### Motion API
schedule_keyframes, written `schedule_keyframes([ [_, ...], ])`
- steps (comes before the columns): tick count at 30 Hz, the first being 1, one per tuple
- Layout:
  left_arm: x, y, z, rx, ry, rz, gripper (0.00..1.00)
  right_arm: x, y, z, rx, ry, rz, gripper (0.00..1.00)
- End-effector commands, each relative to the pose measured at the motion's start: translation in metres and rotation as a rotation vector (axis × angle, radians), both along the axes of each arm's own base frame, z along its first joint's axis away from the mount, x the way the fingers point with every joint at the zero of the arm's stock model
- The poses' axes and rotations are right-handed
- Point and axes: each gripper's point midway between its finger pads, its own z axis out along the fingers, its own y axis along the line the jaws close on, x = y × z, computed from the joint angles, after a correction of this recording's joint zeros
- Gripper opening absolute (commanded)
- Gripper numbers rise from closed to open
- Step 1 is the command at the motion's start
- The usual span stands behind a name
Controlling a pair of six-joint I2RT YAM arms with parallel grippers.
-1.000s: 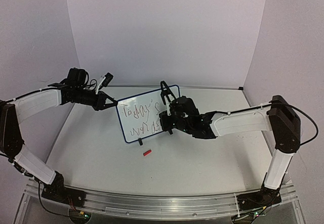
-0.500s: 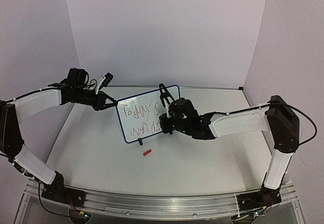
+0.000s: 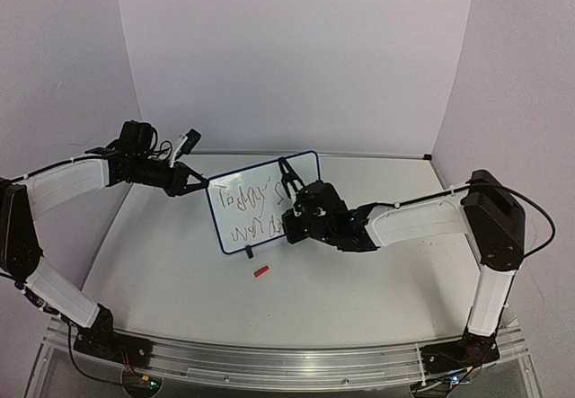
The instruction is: Write a sentence on the whiteboard
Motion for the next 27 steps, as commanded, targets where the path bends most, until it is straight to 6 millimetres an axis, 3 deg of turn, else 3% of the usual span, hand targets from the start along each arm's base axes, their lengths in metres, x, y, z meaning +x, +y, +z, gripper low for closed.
schedule_keyframes([
  [1,-0.001,-0.002,0.017,-0.008,-0.042,-0.013,0.0,0.004,-0.003,-0.002,-0.006,-0.022,-0.039,0.0],
  [9,-0.001,-0.002,0.018,-0.01,-0.043,-0.014,0.0,0.01,-0.019,0.017,-0.025,-0.086,-0.105,0.0],
  [14,-0.001,-0.003,0.017,-0.01,-0.042,-0.014,0.0,-0.002,-0.015,0.035,0.036,-0.071,-0.043,0.0],
  [21,-0.001,-0.003,0.017,-0.009,-0.042,-0.015,0.0,-0.006,-0.03,0.066,0.091,-0.111,-0.075,0.0],
  [27,-0.002,-0.002,0.016,-0.008,-0.039,-0.013,0.0,-0.001,-0.021,0.073,0.115,-0.131,-0.067,0.0],
])
